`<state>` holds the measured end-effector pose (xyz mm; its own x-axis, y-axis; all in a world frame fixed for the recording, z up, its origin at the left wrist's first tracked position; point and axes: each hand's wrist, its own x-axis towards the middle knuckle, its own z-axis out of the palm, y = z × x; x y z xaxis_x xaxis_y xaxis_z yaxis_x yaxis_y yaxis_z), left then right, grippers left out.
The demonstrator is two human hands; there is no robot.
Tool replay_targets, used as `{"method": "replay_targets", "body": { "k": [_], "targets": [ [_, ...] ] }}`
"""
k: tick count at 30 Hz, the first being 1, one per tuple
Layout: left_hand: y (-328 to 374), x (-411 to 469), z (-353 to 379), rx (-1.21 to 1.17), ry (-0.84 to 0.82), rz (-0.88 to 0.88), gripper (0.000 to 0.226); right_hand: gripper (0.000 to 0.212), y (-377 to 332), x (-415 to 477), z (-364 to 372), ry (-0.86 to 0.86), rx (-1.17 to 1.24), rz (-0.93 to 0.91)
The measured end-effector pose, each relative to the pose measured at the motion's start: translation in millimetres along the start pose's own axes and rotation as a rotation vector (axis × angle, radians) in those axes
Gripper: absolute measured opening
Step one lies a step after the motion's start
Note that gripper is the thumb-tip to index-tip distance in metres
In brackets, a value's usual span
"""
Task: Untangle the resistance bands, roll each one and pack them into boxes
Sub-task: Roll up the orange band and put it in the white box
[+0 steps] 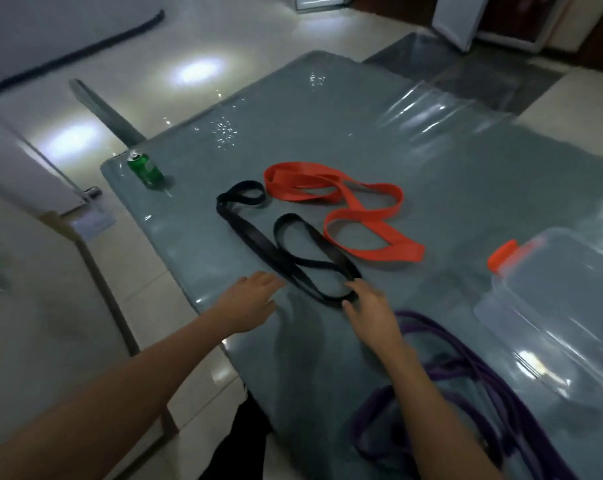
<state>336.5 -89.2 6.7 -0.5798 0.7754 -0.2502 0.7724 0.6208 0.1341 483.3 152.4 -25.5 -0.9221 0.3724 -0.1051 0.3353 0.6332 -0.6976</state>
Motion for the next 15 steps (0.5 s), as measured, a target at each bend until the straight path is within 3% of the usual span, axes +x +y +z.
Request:
{"method": "replay_targets", "body": {
  "k": [5, 12, 15],
  "targets": [
    [-22, 60, -6, 0.042, 0.036, 0.156, 0.062, 0.063, 10, 27, 11, 0.023, -0.077, 0.161],
    [-76, 140, -6, 0.276, -0.248, 0.401, 0.087, 0.1, -11, 67, 39, -0.045, -0.238, 0.361],
    [-101, 149, 4, 0.337, -0.151, 0.599, 0.078, 0.118, -27, 76, 52, -0.051, -0.267, 0.441]
  ]
}}
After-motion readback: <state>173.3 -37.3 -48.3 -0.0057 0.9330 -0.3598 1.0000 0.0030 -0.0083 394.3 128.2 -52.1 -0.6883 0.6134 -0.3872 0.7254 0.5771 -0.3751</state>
